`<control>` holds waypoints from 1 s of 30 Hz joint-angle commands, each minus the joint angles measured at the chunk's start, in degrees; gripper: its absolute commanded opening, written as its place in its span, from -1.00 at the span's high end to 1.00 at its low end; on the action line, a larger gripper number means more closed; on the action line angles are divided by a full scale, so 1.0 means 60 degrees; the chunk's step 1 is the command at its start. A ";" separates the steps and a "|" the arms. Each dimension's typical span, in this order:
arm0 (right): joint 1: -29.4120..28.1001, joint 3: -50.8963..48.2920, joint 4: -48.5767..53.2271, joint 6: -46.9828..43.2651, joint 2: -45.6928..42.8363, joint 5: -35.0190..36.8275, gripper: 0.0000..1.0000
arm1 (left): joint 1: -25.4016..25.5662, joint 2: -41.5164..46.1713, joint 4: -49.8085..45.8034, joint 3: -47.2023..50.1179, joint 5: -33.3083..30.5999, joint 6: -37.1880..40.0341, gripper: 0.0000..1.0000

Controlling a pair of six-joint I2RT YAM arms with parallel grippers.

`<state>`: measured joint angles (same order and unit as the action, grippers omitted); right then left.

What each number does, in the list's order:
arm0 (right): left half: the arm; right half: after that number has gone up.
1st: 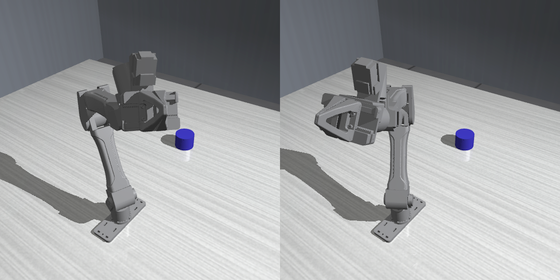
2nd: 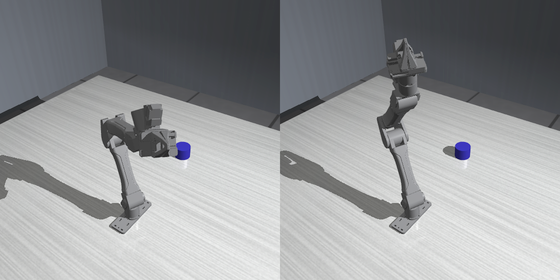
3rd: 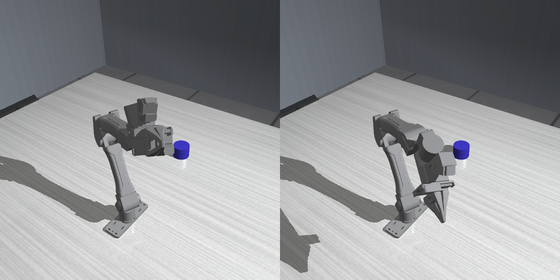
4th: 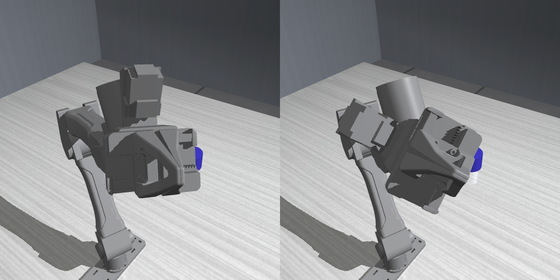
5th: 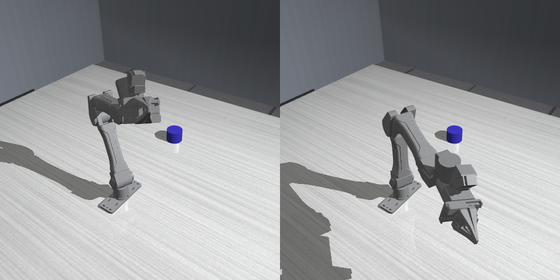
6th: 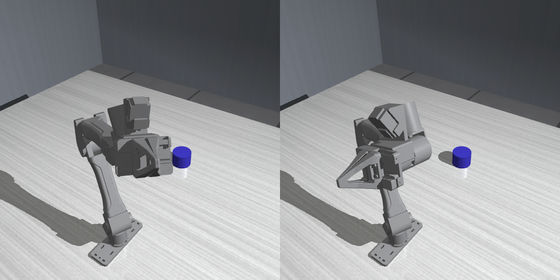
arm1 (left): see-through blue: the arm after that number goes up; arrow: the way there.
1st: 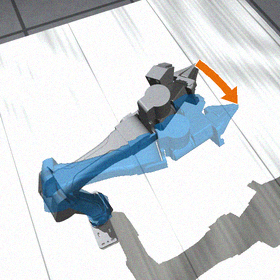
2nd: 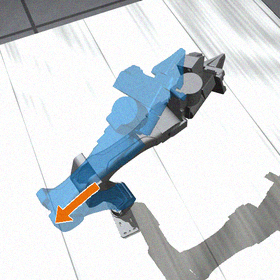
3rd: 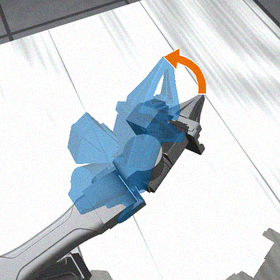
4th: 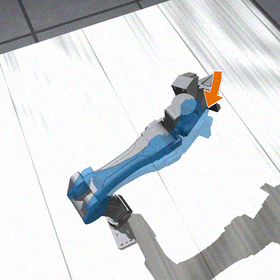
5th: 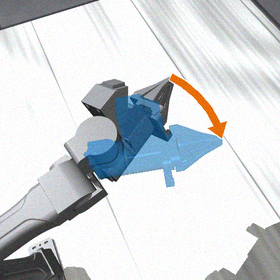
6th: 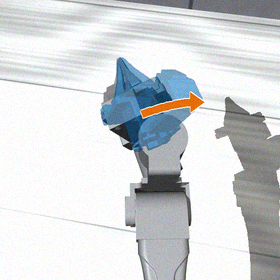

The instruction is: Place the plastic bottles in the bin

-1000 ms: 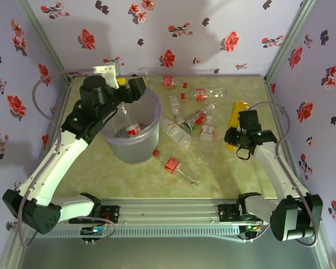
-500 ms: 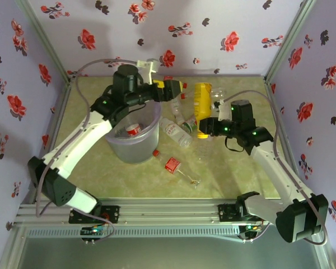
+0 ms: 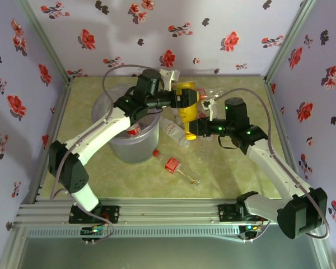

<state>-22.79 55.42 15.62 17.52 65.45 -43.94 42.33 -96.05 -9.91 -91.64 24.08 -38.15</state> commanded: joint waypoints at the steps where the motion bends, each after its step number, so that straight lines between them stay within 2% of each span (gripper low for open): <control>1: -0.0084 0.0512 -0.0369 -0.0250 0.0149 -0.0368 0.76 | 0.0091 -0.0039 0.0495 -0.0183 0.0203 -0.0189 -0.77; 4: -0.0085 0.0527 -0.0415 -0.0328 0.0188 -0.0198 0.76 | 0.0082 0.0012 0.0434 -0.0210 0.0202 -0.0093 -0.64; 10: -0.0092 0.0574 -0.0457 -0.0327 0.0323 0.0010 0.71 | 0.0079 -0.0013 0.0306 -0.0357 0.0203 0.0006 -0.22; 11: -0.0085 0.0564 -0.0442 -0.0325 0.0315 0.0040 0.62 | 0.0058 -0.0017 0.0304 -0.0387 0.0206 0.0028 -0.20; 12: -0.0090 0.0595 -0.0403 -0.0335 0.0306 0.0090 0.44 | 0.0038 -0.0017 0.0304 -0.0429 0.0198 0.0030 -0.19; 15: -0.0008 0.0879 0.0512 -0.0666 0.0248 0.0414 -0.42 | -0.0076 0.0038 0.0275 -0.0575 0.0202 0.0061 -0.15; 16: 0.0042 0.0991 0.0942 -0.0845 0.0184 0.0599 -0.57 | -0.0155 0.0090 0.0275 -0.0616 0.0203 0.0086 -0.15; 18: 0.0321 0.0922 0.1219 -0.0916 -0.0142 0.0914 -0.74 | -0.0378 0.0248 0.0288 -0.0716 0.0191 0.0136 -0.15; 22: 0.1253 0.0472 0.1305 -0.0274 -0.0991 0.1468 -0.89 | -0.0990 0.0681 0.0346 -0.0845 0.0148 0.0159 -0.11; 25: 0.2111 0.0217 0.1528 0.0475 -0.1217 0.1614 -0.90 | -0.1516 0.1043 0.0252 -0.0888 0.0140 0.0288 -0.08; 30: 0.2554 -0.0166 0.1910 0.0635 -0.1350 0.2288 -0.90 | -0.2771 0.2109 0.0277 -0.0457 0.0147 0.0277 -0.01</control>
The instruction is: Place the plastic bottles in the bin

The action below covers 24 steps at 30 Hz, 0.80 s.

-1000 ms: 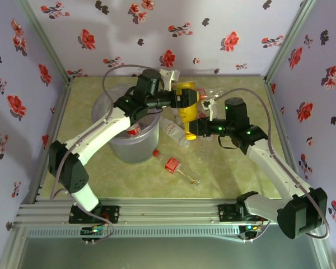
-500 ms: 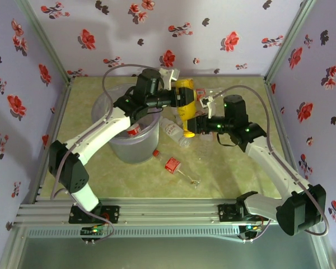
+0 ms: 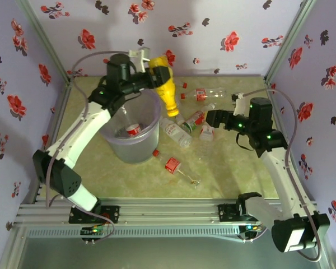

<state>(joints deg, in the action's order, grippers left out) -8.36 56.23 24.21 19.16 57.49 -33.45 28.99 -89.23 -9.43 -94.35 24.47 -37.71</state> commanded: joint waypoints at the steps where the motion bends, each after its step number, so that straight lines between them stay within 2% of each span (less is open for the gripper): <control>1: 0.0197 -0.0374 0.0387 0.0413 -0.0009 0.0445 -0.90 | -0.0806 0.1223 0.0251 0.0142 0.0082 0.0180 0.01; 6: 0.0207 -0.0692 0.0011 0.0658 0.0154 0.0286 -0.90 | -0.2265 0.2414 -0.0013 0.0906 -0.0202 0.0358 0.12; 9: 0.0207 -0.0745 0.0006 0.0642 0.0254 0.0378 -0.90 | -0.2803 0.2596 -0.0510 0.1154 -0.0464 0.0859 0.15; 12: 0.0222 -0.0797 0.0176 0.0532 0.0246 0.0559 -0.90 | -0.2877 0.2542 -0.0804 0.1509 -0.0866 0.1199 0.22; 18: 0.0250 -0.0860 0.0438 0.0349 0.0202 0.0761 -0.90 | -0.2762 0.2237 -0.0238 0.2556 -0.0936 0.1578 0.34; 24: 0.0295 -0.0947 0.0448 0.0323 0.0297 0.0909 -0.90 | -0.2105 0.2018 0.0031 0.3304 -0.1253 0.1676 0.41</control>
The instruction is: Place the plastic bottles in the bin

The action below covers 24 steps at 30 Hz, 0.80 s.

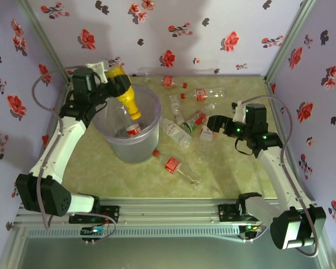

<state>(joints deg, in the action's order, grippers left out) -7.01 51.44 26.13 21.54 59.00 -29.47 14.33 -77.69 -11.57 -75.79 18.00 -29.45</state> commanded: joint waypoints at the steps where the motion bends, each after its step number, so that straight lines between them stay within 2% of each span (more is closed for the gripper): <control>1: 0.0071 -0.0164 0.0124 -0.0057 0.0062 0.0289 -0.90 | 0.0452 0.0091 0.0408 0.0347 -0.0265 0.0288 0.42; 10: 0.0069 -0.0107 0.0361 -0.0112 0.0346 0.0873 -0.90 | 0.1482 0.0016 0.0283 0.1399 -0.1361 0.0472 0.47; 17: 0.0069 -0.0061 0.0937 0.0557 0.0810 0.2666 -0.89 | 0.1570 -0.0064 0.0757 0.2308 -0.1761 0.0206 0.48; 24: -0.0142 -0.1049 0.0025 0.1443 0.1113 0.2364 -0.91 | 0.1676 -0.0503 0.0978 0.2763 -0.1857 0.0230 0.44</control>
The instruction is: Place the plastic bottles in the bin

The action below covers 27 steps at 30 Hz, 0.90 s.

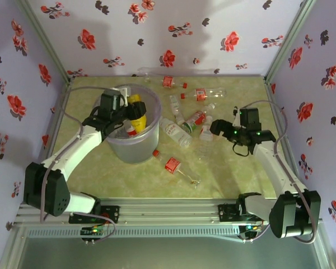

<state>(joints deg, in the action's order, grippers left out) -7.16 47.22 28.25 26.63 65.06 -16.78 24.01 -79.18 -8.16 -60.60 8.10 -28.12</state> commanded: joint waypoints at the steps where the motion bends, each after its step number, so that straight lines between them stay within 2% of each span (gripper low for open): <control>1: -0.0209 -0.0397 -0.0303 0.0604 0.0138 0.0374 -0.90 | 0.0066 -0.0313 0.0473 0.0276 -0.0214 -0.0025 0.44; 4: -0.0568 -0.0386 -0.0096 0.0615 0.0310 0.1043 -0.87 | 0.0102 -0.0526 0.0667 0.0415 -0.0207 -0.0140 0.34; 8: -0.1156 -0.0270 0.0120 0.0746 0.0695 0.1729 -0.81 | 0.0139 -0.0676 0.0659 0.0380 -0.0207 -0.0177 -0.24; 14: -0.1674 -0.0065 0.0451 0.0644 0.1273 0.2383 -0.82 | 0.0168 -0.0428 0.0157 0.0051 -0.0428 0.0007 -0.94; 15: -0.1738 -0.0023 0.0459 0.0655 0.1357 0.2449 -0.83 | 0.0177 -0.0367 -0.0013 -0.0051 -0.0502 0.0076 -0.99; 20: -0.2024 0.0134 0.0506 0.0657 0.1805 0.2633 -0.87 | 0.0195 0.0028 -0.0615 -0.0462 -0.0720 0.0382 -0.99; 27: -0.2564 0.0362 0.0471 0.0756 0.2698 0.2717 -0.82 | 0.0188 0.0560 -0.1301 -0.1222 -0.0849 0.0758 -0.99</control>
<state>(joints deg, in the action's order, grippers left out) -21.15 47.66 30.11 30.15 79.88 -2.50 24.97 -78.24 -13.04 -64.88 4.51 -26.11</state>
